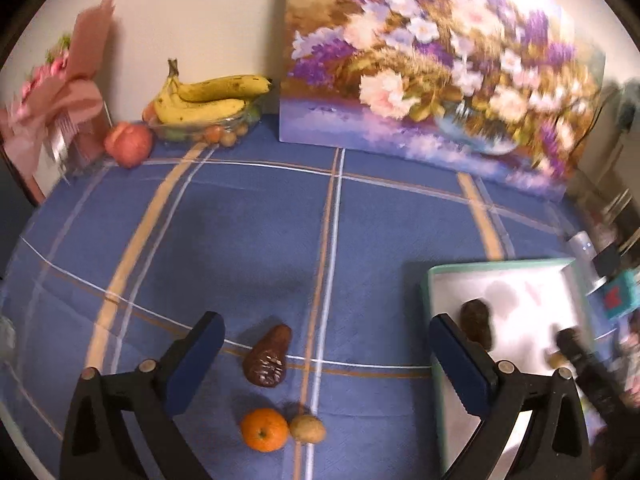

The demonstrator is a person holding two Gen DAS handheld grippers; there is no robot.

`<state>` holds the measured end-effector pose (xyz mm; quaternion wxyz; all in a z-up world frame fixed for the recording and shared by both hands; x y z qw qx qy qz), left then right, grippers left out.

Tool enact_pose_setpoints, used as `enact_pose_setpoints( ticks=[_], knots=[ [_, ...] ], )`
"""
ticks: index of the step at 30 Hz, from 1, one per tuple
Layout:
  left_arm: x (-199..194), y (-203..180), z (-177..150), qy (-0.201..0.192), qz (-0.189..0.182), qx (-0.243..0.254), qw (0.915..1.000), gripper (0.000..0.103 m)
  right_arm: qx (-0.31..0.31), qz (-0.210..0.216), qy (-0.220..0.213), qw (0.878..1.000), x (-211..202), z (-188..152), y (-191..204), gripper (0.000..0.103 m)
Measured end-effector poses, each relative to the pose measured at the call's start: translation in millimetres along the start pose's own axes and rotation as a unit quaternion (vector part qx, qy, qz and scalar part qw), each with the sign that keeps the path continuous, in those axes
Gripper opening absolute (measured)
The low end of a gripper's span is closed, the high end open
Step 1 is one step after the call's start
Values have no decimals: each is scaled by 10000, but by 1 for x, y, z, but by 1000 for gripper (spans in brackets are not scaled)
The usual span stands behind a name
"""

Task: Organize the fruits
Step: 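Move the left tool down to a green pear on the cloth, then close the left tool on the green pear and lift it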

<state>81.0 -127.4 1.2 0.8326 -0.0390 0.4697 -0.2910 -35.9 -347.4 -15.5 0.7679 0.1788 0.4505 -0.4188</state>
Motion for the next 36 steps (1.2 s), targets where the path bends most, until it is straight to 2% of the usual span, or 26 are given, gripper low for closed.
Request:
enact_pose_setpoints(
  ticks=[1, 3, 9, 13, 17, 23, 25, 27, 36],
  knots=[
    [-6, 5, 0, -22, -205, -157, 9997, 103, -50, 17, 5, 10000, -2, -2, 3, 91],
    [-13, 10, -1, -99, -282, -312, 9991, 103, -240, 19, 2, 9997, -7, -6, 11, 91],
    [-37, 35, -14, -142, 45, -421, 9990, 103, -393, 213, 119, 9989, -16, -19, 24, 91],
    [-48, 56, -30, -143, -115, -883, 9959, 103, -445, 294, 96, 9985, -29, -28, 29, 91],
    [-50, 68, -49, -38, -9, -1031, 9947, 103, -585, 343, 59, 9977, -39, -37, 37, 91],
    [-54, 85, -75, 231, -21, -1319, 9910, 101, -600, 574, 225, 9963, -45, -52, 46, 91],
    [-56, 91, -81, 308, -45, -1407, 9896, 97, -584, 580, 236, 9963, -48, -55, 48, 91],
    [-56, 95, -86, 381, -87, -1509, 9878, 89, -554, 611, 258, 9963, -51, -58, 49, 91],
    [-56, 113, -97, 607, -362, -2033, 9766, 73, -713, 700, 417, 9941, -56, -75, 59, 91]
  ],
)
Point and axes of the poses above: each gripper's, at about its wrist camera, not at the fingertips, and x roughly the way its jaws point, y to its left, z to its top, the point moved 2 cm from there along x, roughly the way its jaws point, and after that the axes turned 14 degrees about -z, right-handed, at the moved point
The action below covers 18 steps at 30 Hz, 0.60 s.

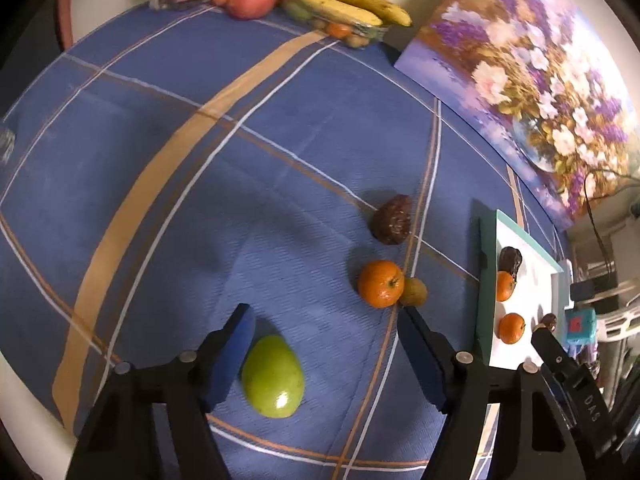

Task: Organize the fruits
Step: 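Close the left tool on the green pear and lift it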

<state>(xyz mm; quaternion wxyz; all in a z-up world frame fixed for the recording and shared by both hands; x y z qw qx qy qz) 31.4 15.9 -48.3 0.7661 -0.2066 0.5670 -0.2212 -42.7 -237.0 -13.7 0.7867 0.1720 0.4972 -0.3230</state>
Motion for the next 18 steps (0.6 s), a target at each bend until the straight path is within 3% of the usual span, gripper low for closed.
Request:
enact_pose_setpoints(
  ticks=[11, 18],
  knots=[
    [8, 25, -10, 509, 80, -528, 9973, 53, -66, 115, 209, 9997, 2, -4, 12, 91],
    [15, 32, -21, 835, 239, -747, 9934, 52, -32, 147, 291, 9995, 1, -5, 12, 91]
  ],
)
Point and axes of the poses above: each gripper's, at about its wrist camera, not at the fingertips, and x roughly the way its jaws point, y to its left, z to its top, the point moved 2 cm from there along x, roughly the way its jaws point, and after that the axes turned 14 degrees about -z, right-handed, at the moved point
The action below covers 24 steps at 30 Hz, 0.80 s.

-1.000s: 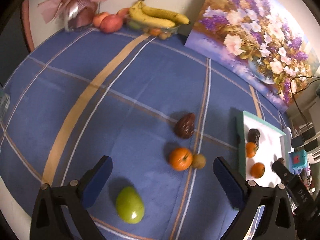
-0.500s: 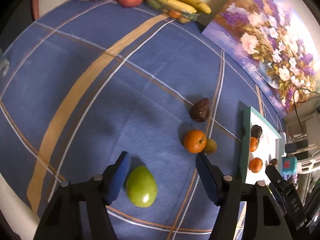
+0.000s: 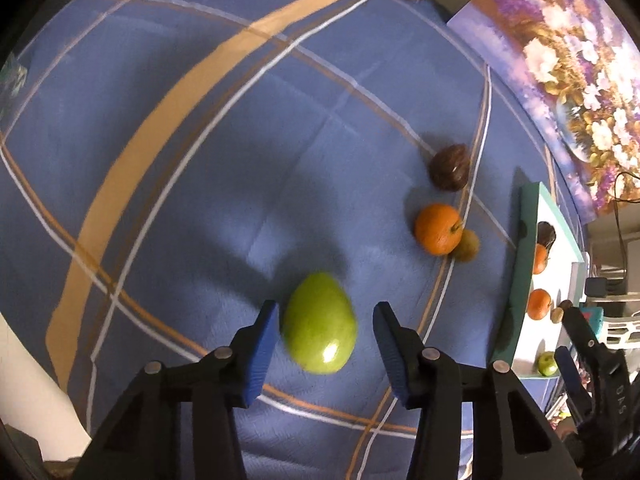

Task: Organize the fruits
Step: 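Close the left tool on the green pear and lift it, then hold the pear in the left tool while the right tool grasps another small yellow-brown fruit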

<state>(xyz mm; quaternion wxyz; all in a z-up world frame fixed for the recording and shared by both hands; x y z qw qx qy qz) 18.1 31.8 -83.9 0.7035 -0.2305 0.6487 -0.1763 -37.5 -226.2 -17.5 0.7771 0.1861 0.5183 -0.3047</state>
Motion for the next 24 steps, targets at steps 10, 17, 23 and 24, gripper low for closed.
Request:
enact_pose_setpoints(
  ticks=[10, 17, 23, 24],
  knots=[
    [4, 10, -4, 71, -104, -304, 9995, 42, 9, -12, 59, 10000, 1, -3, -1, 91],
    [-8, 7, 2, -184, -304, -221, 9991, 41, -31, 28, 92, 9999, 5, -4, 2, 91],
    [-19, 4, 11, -505, -265, -163, 9982, 41, -189, 148, -5, 9997, 4, -4, 11, 91],
    [-22, 2, 13, -598, -218, -122, 9979, 41, -220, 214, -29, 9995, 4, -4, 14, 91]
  ],
)
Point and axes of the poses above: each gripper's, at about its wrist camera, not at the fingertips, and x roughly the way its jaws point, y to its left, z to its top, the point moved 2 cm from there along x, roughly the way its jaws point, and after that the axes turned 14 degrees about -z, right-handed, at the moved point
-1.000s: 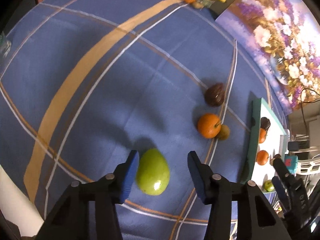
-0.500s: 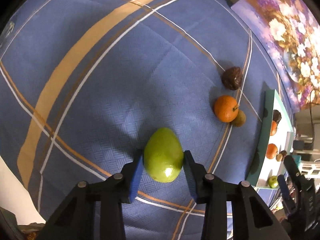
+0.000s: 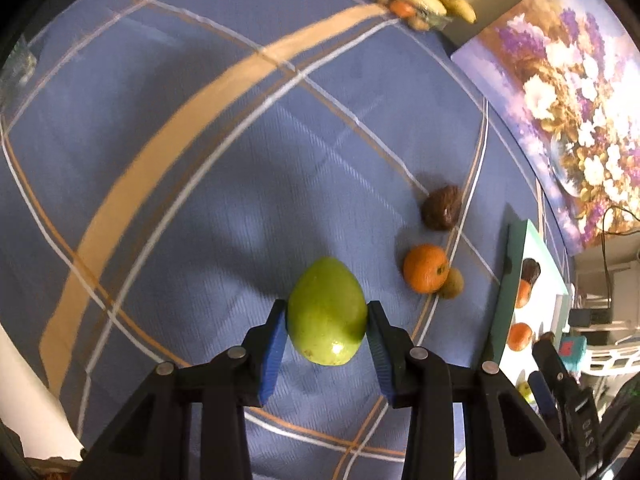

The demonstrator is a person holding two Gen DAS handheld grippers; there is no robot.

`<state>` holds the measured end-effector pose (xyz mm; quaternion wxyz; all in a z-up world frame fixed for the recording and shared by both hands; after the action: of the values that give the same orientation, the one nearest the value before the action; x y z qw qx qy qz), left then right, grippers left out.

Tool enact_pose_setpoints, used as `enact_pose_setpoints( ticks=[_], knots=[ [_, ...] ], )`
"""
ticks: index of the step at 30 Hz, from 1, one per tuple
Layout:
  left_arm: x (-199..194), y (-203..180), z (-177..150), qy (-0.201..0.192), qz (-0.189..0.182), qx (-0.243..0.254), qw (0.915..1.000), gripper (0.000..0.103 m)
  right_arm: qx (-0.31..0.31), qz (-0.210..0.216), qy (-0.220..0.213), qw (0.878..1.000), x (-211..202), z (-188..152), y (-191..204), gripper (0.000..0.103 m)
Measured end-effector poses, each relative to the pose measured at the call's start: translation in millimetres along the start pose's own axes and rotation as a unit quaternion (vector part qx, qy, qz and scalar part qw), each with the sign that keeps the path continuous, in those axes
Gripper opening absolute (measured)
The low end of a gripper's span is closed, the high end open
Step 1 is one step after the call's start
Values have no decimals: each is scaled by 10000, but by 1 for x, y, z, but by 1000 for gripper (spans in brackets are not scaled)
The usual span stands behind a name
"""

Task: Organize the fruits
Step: 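Hold the pear in the left tool while the right tool grasps another small yellow-brown fruit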

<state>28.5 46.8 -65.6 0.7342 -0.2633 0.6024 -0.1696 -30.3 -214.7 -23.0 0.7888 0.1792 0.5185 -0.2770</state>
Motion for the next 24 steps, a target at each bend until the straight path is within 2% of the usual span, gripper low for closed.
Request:
enact_pose_setpoints(
  ticks=[6, 8, 11, 12, 14, 18, 24],
  knots=[
    [-7, -13, 12, -375, 176, 351, 9985, 41, -232, 197, -85, 9995, 1, 1, 15, 90],
    [-5, -18, 17, -448, 228, 438, 9978, 41, -278, 292, -100, 9991, 2, 1, 19, 84],
    [-3, -20, 21, -507, 291, 512, 9970, 41, -360, 488, -22, 9982, 9, 3, 29, 82],
    [2, -21, 23, -513, 309, 514, 9969, 41, -374, 528, 6, 9979, 11, 3, 32, 81],
    [9, -20, 26, -492, 292, 461, 9973, 41, -399, 692, 118, 9967, 17, 3, 39, 73],
    [18, -17, 33, -435, 203, 293, 9984, 41, -366, 976, 329, 9940, 28, 4, 51, 69],
    [21, -15, 43, -471, 190, 192, 9985, 41, -273, 1299, 542, 9897, 40, 8, 66, 57]
  ],
)
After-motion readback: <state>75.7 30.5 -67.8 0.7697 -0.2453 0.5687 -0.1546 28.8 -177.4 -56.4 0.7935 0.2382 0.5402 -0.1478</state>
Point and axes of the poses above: each gripper's, at about its wrist camera, not at the fingertips, and x roughly the way its jaws point, y to its left, z to its top, the point moved 2 cm from there along x, roughly the way its jaws point, and after that the axes turned 14 degrees about -z, right-handed, at the moved point
